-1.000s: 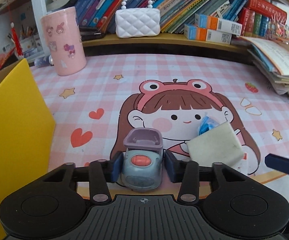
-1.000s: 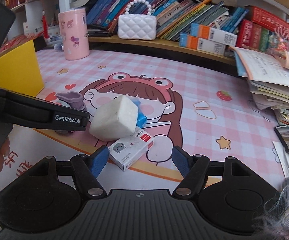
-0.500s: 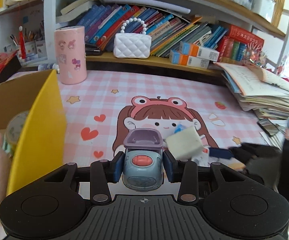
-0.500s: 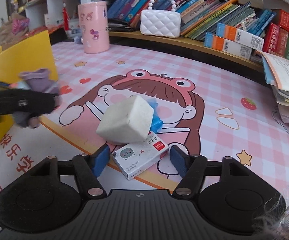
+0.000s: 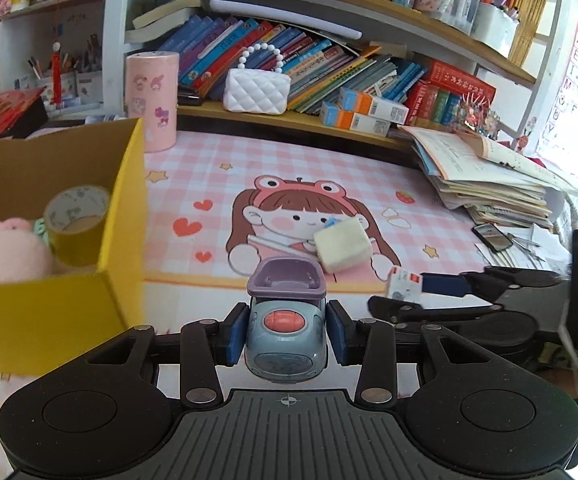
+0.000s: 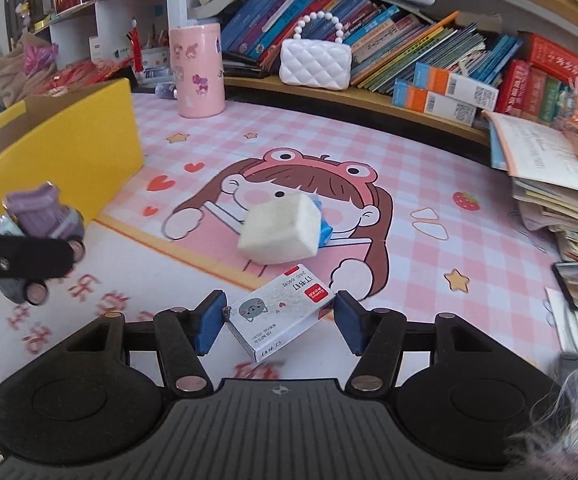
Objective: Organize objects
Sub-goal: 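Carry the grey toy car and small white box toward the yellow box with both grippers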
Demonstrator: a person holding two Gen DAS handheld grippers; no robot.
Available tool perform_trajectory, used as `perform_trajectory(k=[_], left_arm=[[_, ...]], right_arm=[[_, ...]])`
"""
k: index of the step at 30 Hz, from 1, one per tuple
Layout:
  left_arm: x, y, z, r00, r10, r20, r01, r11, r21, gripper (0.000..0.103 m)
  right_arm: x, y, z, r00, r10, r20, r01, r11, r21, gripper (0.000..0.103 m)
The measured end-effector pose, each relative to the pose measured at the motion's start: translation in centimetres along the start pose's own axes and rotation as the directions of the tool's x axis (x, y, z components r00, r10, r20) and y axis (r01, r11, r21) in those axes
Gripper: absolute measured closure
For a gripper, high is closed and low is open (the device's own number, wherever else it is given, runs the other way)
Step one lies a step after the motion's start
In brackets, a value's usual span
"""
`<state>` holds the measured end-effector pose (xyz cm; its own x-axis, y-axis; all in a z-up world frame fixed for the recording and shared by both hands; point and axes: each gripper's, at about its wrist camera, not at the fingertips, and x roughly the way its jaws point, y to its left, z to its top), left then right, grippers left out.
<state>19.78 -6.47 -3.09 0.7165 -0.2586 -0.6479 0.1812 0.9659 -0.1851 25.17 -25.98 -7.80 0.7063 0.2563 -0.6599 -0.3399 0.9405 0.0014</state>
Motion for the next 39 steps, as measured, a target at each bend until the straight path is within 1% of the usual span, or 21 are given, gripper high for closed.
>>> perform_trajectory(k=[3,8,12,15,23,27,39], left_arm=[[-1.5,0.6,-0.8,1.000,-0.007,0.003,0.007,1.000,0.000,0.064],[-3.6,2.2,-2.2,1.000,-0.023,-0.018,0.022,0.999,-0.039,0.064],[-5.2,3.2,-3.6,0.999,-0.035,-0.032,0.033,0.998,-0.053,0.064],[-6.0,3.7,-4.6,0.998,-0.045,-0.037,0.043,0.998,-0.050,0.064],[-9.0,6.3,-5.9,0.999,-0.050,-0.012,0.049,0.998,-0.048,0.064],[-10.3,7.9,-6.8,0.999,-0.041,-0.016,0.040,0.998,-0.056,0.064],[-14.9,13.4,-9.3,1.000,0.004,0.007,-0.004,0.997,-0.083,0.064]], right_arm=[[-2.0,1.1,-0.5,1.000,-0.019,0.000,0.019,0.999,0.038,0.046],[-5.1,3.4,-2.0,0.998,-0.051,-0.028,0.054,0.991,0.122,0.046],[-7.3,5.6,-3.5,0.998,-0.059,-0.035,0.063,0.987,0.146,0.046],[-8.5,7.5,-4.4,0.997,-0.065,-0.034,0.069,0.988,0.136,0.046],[-10.1,12.0,-5.0,0.997,-0.067,-0.029,0.070,0.993,0.096,0.046],[-10.5,14.5,-5.2,0.998,-0.051,-0.030,0.053,0.996,0.073,0.046],[-11.5,22.6,-5.9,1.000,0.012,-0.027,-0.012,1.000,0.005,0.046]])
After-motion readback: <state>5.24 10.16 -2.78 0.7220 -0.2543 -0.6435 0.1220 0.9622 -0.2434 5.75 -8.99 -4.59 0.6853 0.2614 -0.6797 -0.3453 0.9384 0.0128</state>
